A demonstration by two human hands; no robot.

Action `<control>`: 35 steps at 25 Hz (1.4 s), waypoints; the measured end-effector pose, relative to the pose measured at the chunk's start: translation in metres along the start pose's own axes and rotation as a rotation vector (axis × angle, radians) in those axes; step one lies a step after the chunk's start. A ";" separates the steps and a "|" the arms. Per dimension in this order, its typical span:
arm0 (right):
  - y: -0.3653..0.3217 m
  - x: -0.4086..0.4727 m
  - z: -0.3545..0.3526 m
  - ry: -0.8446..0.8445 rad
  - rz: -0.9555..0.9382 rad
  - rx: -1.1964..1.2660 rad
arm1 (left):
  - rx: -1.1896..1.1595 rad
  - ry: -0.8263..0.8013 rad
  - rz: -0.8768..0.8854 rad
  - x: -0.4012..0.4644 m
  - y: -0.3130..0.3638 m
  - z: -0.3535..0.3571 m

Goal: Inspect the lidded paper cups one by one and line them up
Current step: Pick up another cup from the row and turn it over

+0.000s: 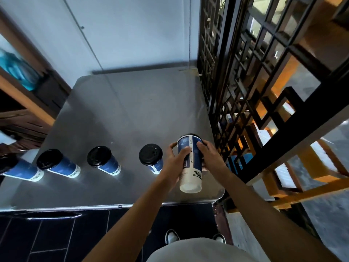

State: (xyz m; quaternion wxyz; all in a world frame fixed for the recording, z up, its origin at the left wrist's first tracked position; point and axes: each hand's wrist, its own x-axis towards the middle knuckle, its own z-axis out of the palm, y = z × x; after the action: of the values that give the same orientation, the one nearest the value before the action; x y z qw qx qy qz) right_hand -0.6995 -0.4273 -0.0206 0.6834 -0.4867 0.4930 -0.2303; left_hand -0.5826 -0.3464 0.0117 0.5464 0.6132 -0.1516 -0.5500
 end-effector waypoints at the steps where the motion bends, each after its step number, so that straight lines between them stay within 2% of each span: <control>1: 0.000 -0.001 -0.001 0.005 0.007 0.000 | 0.063 0.006 0.023 -0.003 -0.001 -0.002; 3: 0.000 -0.002 -0.001 0.008 0.019 0.037 | 0.217 0.005 0.054 -0.013 -0.006 -0.012; 5: 0.001 -0.001 -0.003 -0.066 0.058 0.063 | 0.341 -0.034 0.065 -0.025 -0.015 -0.023; 8: 0.012 -0.003 0.002 -0.166 0.118 0.011 | 0.408 -0.057 0.041 -0.037 -0.029 -0.041; 15: 0.014 -0.013 0.043 -0.294 0.126 -0.121 | 0.319 0.018 -0.017 -0.060 -0.043 -0.068; 22: 0.009 -0.006 0.077 -0.405 0.131 -0.135 | 0.194 0.115 -0.004 -0.073 -0.038 -0.084; 35: -0.010 -0.014 0.088 -0.354 0.104 -0.201 | 0.126 0.117 0.019 -0.069 -0.032 -0.087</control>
State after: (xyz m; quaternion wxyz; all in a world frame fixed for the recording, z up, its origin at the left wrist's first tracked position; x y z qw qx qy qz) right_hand -0.6248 -0.3822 -0.0021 0.7182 -0.5593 0.4103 -0.0554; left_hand -0.5469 -0.2365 0.0022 0.5199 0.6760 -0.1596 -0.4972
